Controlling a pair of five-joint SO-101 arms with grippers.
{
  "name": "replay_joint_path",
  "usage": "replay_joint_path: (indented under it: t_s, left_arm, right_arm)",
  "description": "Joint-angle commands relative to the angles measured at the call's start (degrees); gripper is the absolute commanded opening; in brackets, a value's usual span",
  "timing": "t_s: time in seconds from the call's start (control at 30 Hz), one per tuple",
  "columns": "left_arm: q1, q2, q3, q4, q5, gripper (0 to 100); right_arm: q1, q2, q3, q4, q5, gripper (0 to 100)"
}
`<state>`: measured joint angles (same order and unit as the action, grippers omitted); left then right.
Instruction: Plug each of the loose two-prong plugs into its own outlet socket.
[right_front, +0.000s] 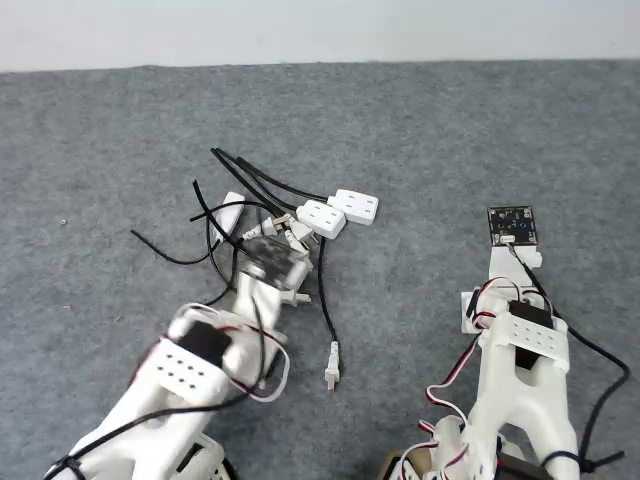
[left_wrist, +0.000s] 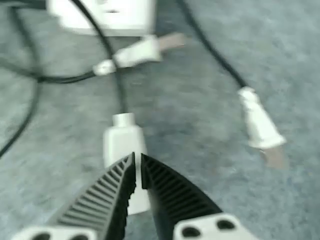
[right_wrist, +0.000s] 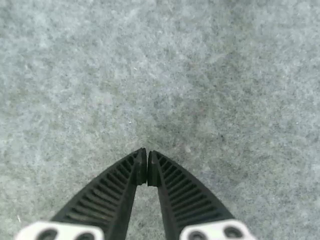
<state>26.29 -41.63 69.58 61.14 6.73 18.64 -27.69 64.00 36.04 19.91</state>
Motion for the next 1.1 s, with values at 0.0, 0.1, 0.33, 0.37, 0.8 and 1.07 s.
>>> replay_joint_path:
  t_s: [0.0,0.1,0.33,0.37,0.8,1.07]
  left_arm:
    - [7.21,-0.09,1.89,-2.2,0.53,2]
    - [7.91,-0.09,1.89,-2.46,0.53,2]
    - [8.35,-0.62,0.57,-2.11,0.53,2]
    - [8.35,-0.62,-0.48,-1.32,0.53,2]
    - [-19.96,5.98,-9.71,-1.23,1.05,2]
    - [-20.31,26.2,-17.8,-1.23,0.53,1]
  right_arm:
    - [-0.22,-0.66,-1.14,0.31,0.7,0.9]
    - [-0.22,-0.66,-1.14,0.31,0.7,0.9]
    - [-0.22,-0.66,-1.14,0.22,0.7,0.9]
    - [-0.22,-0.57,-1.14,0.22,0.7,0.9]
    - [-0.22,-0.4,-1.14,0.13,0.7,0.9]
    - [-0.22,-0.48,-1.14,0.31,0.7,0.9]
